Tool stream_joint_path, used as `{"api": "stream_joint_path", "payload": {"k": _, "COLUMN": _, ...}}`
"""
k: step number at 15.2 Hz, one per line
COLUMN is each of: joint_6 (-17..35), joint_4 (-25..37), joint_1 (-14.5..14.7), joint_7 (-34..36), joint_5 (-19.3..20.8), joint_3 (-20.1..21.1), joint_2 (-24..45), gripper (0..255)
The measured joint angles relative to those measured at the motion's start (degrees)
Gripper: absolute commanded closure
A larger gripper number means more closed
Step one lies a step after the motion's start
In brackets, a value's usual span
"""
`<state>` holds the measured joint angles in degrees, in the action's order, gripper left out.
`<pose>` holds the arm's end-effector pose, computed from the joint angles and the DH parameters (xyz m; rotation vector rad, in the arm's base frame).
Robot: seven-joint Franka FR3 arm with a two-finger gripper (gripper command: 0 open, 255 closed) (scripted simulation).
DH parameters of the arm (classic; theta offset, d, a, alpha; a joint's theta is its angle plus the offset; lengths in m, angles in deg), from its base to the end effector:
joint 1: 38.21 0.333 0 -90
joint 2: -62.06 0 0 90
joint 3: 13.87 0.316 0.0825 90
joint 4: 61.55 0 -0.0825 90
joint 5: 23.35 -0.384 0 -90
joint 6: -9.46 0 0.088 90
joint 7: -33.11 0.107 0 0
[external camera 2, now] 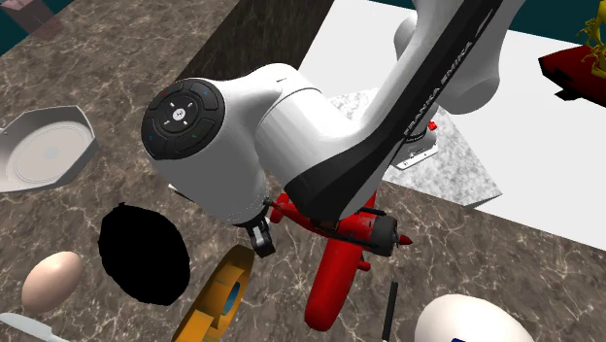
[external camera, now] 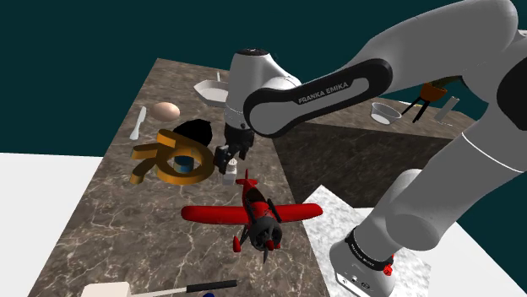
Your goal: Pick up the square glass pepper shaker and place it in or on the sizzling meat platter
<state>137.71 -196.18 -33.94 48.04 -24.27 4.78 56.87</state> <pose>0.4496 0.1909 0.3638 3.1113 0.1990 -0.0291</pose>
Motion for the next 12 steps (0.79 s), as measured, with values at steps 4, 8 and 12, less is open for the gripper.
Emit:
{"api": "stream_joint_path", "payload": {"k": 4, "joint_6": 0.16, "joint_4": -0.05, "joint_1": -0.02, "joint_7": 0.00, "joint_5": 0.04, "joint_3": -0.01, "joint_2": 0.10, "gripper": 0}}
{"api": "stream_joint_path", "payload": {"k": 8, "joint_6": 0.16, "joint_4": -0.04, "joint_1": -0.02, "joint_7": -0.01, "joint_5": 0.04, "joint_3": -0.02, "joint_2": 0.09, "gripper": 255}}
{"api": "stream_joint_path", "payload": {"k": 12, "joint_6": 0.17, "joint_4": -0.03, "joint_1": -0.02, "joint_7": 0.00, "joint_5": 0.04, "joint_3": -0.01, "joint_2": 0.10, "gripper": 255}}
